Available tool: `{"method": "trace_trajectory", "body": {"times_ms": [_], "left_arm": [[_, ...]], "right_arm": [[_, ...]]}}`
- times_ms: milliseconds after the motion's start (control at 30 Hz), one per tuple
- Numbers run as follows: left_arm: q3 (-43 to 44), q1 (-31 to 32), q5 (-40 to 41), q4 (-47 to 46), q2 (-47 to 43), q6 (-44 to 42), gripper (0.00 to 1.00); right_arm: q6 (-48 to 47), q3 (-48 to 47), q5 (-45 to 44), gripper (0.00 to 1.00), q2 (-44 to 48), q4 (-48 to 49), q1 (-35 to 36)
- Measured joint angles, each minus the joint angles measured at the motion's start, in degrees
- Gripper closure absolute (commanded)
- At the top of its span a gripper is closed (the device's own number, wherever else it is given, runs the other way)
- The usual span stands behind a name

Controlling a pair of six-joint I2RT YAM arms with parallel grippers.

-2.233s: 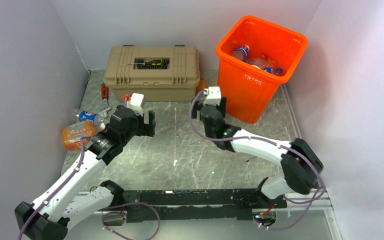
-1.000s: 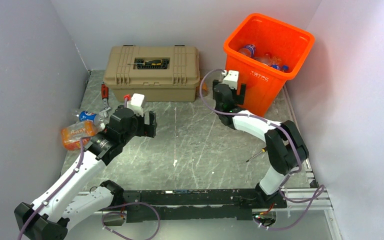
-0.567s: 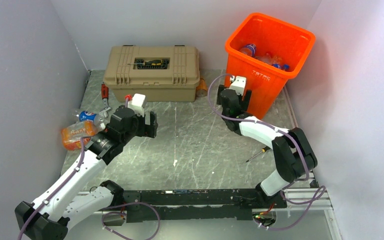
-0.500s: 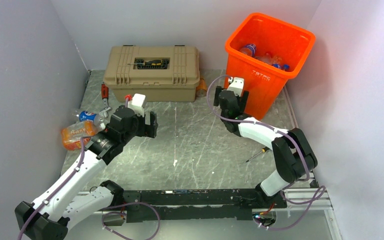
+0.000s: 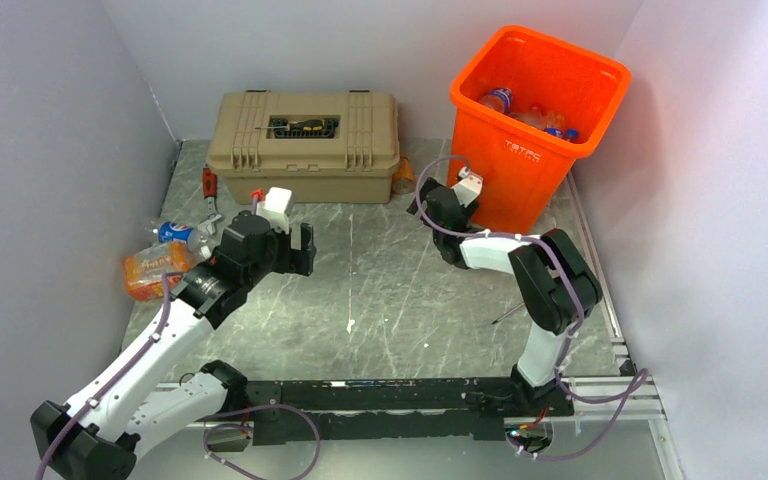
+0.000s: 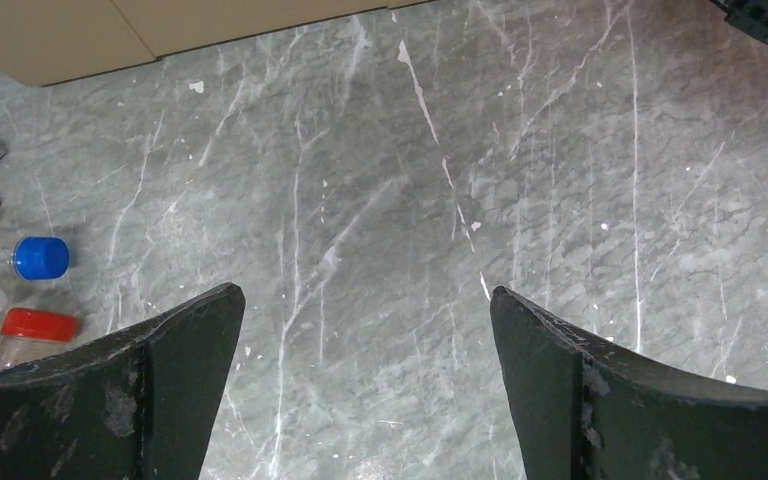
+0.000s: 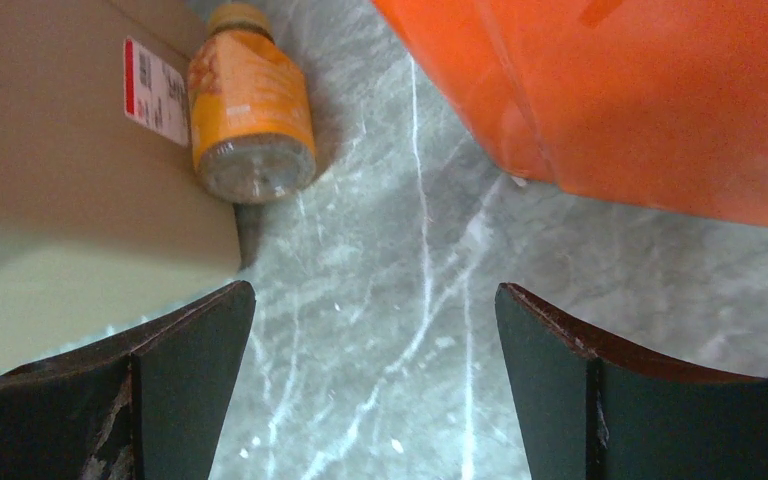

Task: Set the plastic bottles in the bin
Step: Pick up the plastic bottle at the center of the board.

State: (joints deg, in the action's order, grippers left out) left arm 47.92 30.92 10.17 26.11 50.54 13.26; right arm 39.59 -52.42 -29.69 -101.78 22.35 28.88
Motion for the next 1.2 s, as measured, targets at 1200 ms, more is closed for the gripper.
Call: {"method": "trace_trajectory", "body": {"times_ms": [1200], "left_arm": [[0.00,0.00,-1.57,0.00,1.46,0.04,0.01]], "right_arm": [[35.01,-17.81,7.48,0.05,-28.61,24.44,-3.26]]}}
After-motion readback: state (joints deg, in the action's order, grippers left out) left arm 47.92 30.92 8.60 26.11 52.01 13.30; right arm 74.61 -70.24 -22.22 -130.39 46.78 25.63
